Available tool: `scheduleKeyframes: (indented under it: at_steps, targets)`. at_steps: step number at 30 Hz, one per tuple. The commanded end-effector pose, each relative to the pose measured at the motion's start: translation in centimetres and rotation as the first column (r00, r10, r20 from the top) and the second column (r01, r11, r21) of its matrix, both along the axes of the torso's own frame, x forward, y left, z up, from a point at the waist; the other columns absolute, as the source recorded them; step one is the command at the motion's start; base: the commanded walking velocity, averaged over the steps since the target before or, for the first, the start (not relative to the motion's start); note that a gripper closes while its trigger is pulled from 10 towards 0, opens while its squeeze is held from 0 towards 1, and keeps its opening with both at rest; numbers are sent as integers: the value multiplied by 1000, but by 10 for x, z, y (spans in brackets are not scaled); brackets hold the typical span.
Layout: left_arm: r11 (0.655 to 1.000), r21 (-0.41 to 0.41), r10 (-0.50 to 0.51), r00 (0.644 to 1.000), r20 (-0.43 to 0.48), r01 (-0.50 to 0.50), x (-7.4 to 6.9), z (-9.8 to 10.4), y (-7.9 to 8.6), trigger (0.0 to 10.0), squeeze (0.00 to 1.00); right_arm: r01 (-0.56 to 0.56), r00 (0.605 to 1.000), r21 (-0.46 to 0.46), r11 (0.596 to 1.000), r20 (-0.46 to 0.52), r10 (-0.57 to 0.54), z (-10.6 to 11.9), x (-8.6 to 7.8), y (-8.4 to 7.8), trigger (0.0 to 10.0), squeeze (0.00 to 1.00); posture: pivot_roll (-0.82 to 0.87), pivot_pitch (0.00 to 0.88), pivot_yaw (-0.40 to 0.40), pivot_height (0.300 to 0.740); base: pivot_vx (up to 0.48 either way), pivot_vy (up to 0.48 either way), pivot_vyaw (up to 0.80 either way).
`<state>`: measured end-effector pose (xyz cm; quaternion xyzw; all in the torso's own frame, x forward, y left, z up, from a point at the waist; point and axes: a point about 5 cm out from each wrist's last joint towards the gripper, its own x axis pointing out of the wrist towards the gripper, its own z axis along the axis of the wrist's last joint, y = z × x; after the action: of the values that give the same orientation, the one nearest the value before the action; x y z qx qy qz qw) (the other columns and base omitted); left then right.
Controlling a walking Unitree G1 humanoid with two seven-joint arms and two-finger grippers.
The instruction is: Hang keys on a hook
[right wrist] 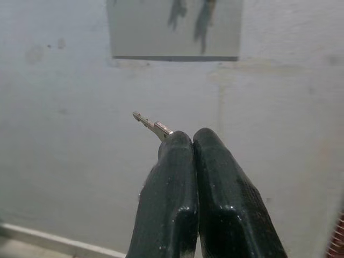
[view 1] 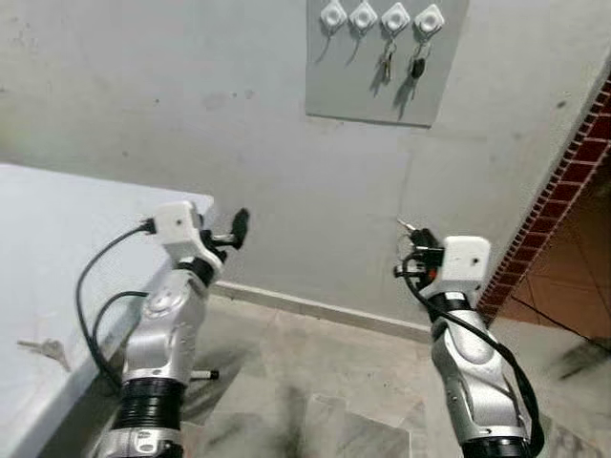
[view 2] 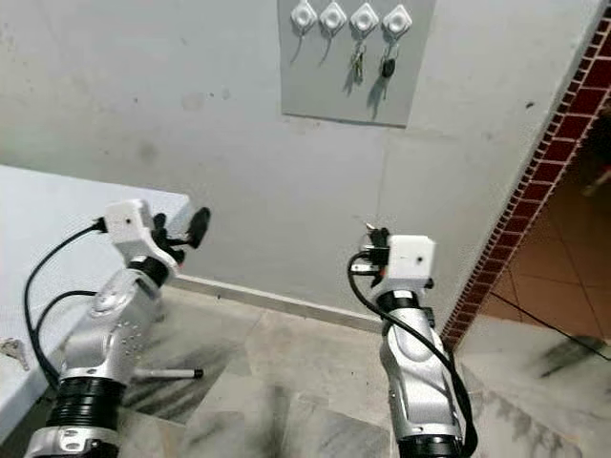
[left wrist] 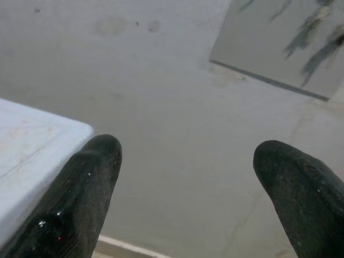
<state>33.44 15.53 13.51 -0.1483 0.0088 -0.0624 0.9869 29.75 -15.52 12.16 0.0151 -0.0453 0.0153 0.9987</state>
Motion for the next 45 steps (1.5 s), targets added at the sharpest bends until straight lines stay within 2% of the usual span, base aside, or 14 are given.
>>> scheduleKeyframes:
  at_steps: [1, 17, 27, 45]
  targets:
    - [1000, 5, -21, 1000, 10, 21, 1, 3, -8, 10000, 0, 20, 1000, -1, 1000, 5, -20, 2, -1, -6, 10000, 0, -34, 0, 23, 732, 0, 472, 0]
    - [1000, -11, -10, 999, -30, 9, -2, -3, -10, 10000, 0, 18, 1000, 7, 1000, -8, -18, 0, -5, -4, 10000, 0, -34, 6, 19, 732, 49, 22, 0]
    - [1000, -21, 18, 999, -30, -18, -3, -3, -4, 10000, 0, 11, 1000, 4, 1000, -13, -11, 0, -5, -3, 10000, 0, -24, 16, 6, 732, 427, 0, 0]
    - [999, -30, 19, 999, -36, -20, -5, -4, -7, 10000, 0, 6, 1000, -5, 1000, -24, -6, -1, -7, -4, 10000, 0, -25, 41, 0, 732, 436, 0, 0]
